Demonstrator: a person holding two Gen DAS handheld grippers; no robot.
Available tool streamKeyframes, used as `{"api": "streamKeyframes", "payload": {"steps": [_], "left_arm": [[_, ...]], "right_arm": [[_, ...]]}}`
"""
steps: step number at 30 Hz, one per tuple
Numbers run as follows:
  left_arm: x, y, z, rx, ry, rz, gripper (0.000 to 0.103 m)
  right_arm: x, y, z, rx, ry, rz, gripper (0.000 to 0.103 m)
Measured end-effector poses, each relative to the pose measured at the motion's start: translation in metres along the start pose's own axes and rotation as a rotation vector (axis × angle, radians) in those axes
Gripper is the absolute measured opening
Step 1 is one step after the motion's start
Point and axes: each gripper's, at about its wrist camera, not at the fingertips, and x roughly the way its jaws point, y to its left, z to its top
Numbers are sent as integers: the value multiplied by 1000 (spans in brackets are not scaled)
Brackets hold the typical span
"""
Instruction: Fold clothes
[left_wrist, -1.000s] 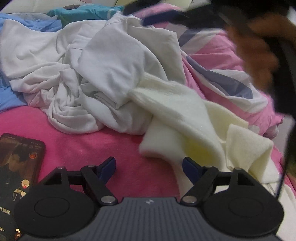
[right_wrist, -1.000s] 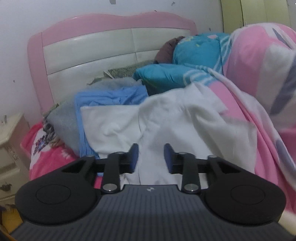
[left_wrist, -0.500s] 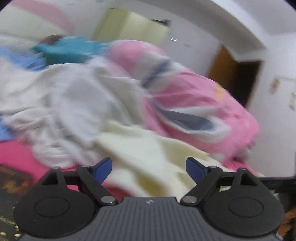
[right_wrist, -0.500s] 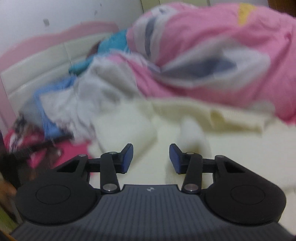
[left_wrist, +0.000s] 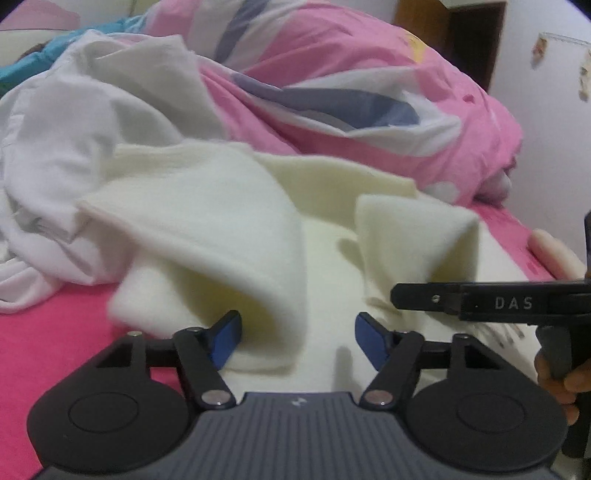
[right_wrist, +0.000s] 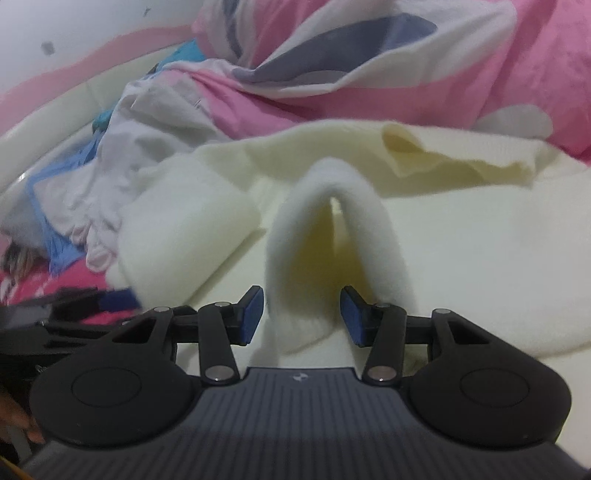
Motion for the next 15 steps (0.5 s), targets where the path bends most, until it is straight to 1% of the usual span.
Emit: {"api": "streamKeyframes", "payload": {"steps": [3, 4, 6, 8, 9, 11, 12, 14, 15], "left_arm": [[-2, 6, 2, -14, -59, 78, 65], [-1, 10, 3, -19, -65, 88, 65], [1, 20, 7, -31, -76, 107, 66], [4, 26, 7, -34, -82, 124, 65], [5, 27, 7, -33, -89, 133, 65], [6, 29, 8, -33, -103, 150, 62], [5, 31, 8, -38, -108, 150, 60], [3, 34, 9, -53, -119, 150, 47], [1, 37, 9, -64, -127, 146, 42]], "right_arm": [[4, -2, 4, 20, -17, -12, 45], [7, -1, 6, 18, -10, -23, 43], [12, 1, 8, 13, 7, -55, 21], [13, 1, 11, 24, 6, -84, 12], [12, 0, 12, 43, -2, -78, 10], [5, -9, 14, 165, -29, 30, 9], [3, -16, 14, 259, -47, 124, 8], [1, -27, 15, 432, -97, 311, 8], [0, -33, 15, 517, -123, 404, 8]]}}
